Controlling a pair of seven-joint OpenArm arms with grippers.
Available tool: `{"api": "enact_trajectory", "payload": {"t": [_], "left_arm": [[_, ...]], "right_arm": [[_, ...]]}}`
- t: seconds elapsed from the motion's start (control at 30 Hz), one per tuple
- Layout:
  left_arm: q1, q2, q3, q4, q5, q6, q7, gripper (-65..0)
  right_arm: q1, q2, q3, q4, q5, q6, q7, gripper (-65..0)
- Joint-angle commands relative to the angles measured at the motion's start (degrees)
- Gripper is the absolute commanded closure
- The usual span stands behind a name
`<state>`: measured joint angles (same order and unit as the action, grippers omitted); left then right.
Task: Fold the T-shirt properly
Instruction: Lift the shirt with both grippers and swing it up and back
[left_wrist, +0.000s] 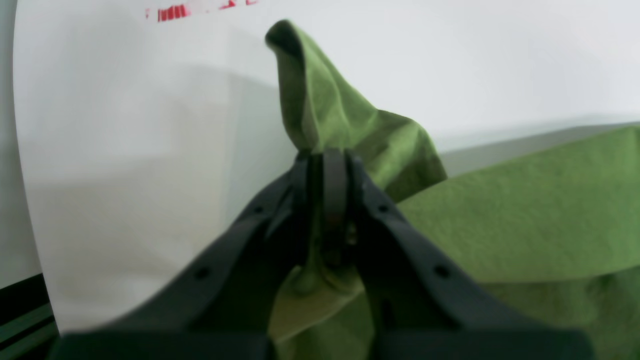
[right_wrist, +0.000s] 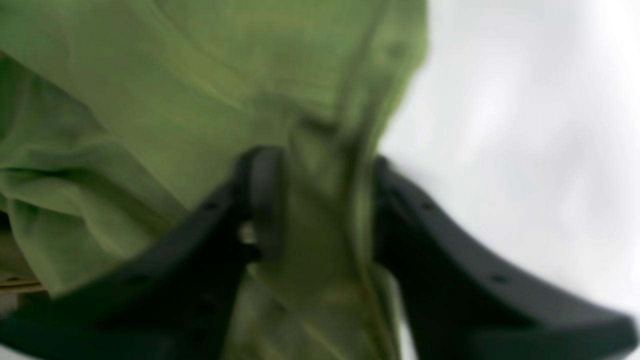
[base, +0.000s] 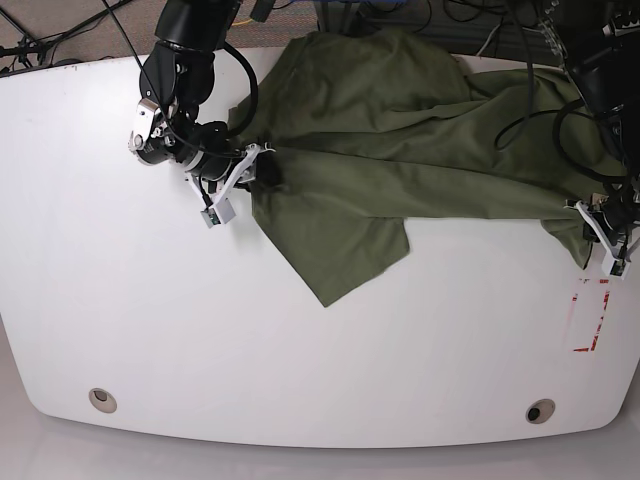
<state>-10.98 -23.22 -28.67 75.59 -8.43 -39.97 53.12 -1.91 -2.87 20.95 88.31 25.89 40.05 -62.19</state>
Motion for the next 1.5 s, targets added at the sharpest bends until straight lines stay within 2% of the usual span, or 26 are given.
{"api": "enact_trajectory", "payload": {"t": [0.0, 0.1, 0.3, 0.37, 0.5, 0.6, 0.87, 1.0, 1.1, 1.37, 1.47], "left_arm": [[-1.1, -1.3, -0.3, 1.4, -0.4, 0.0, -0.9, 0.0], [-1.1, -1.3, -0.3, 1.4, -0.5, 0.0, -0.9, 0.0], [-1.4, -1.3, -0.2, 1.6, -0.6, 0.0, -0.9, 0.0], [-1.5, -1.3, -0.2, 2.6, -0.6, 0.0, -0.9, 0.0], [-1.2, -1.0, 0.0, 9.5, -0.6, 0.0, -0.9, 0.0], [-1.2, 1.1, 0.0, 13.7, -0.2, 0.0, -0.9, 0.0], [-2.7, 4.8, 1.6, 23.1, -0.2, 0.0, -0.6, 0.0], [-5.9, 6.2, 2.2, 24.6, -0.2, 0.0, 3.6, 0.0], [-9.6, 6.7, 2.1, 24.6, -0.2, 0.0, 6.9, 0.0], [-17.5, 6.9, 2.1, 25.7, -0.2, 0.0, 10.3, 0.0], [-21.6, 6.9, 2.1, 25.7, -0.2, 0.0, 12.2, 0.0]], "right_arm": [[0.4, 0.3, 0.0, 0.8, 0.7, -0.1, -0.3, -10.8], [-0.4, 1.6, -0.1, 1.0, 0.9, -0.1, -0.4, 0.0], [-0.9, 3.2, -0.1, 4.2, 0.9, -0.1, -0.5, 0.0], [-0.9, 3.3, 0.3, 6.1, 0.9, -0.1, -2.2, 0.0], [-0.6, 5.8, 0.3, 11.1, 0.9, -0.1, -5.5, 0.0], [-0.1, 6.6, 0.0, 14.0, 0.9, -0.1, -5.7, 0.0], [6.0, 13.1, -0.1, 13.0, 1.0, -0.1, -6.3, 0.0], [10.2, 16.5, -0.2, 12.8, 1.0, -0.1, -6.9, 0.0], [14.1, 18.9, -0.2, 12.2, 1.0, -0.1, -8.5, 0.0], [26.4, 25.1, -0.2, 5.7, 1.0, -0.1, -11.6, 0.0], [32.9, 27.3, -2.9, 2.4, 1.0, -0.1, -11.9, 0.0]]}}
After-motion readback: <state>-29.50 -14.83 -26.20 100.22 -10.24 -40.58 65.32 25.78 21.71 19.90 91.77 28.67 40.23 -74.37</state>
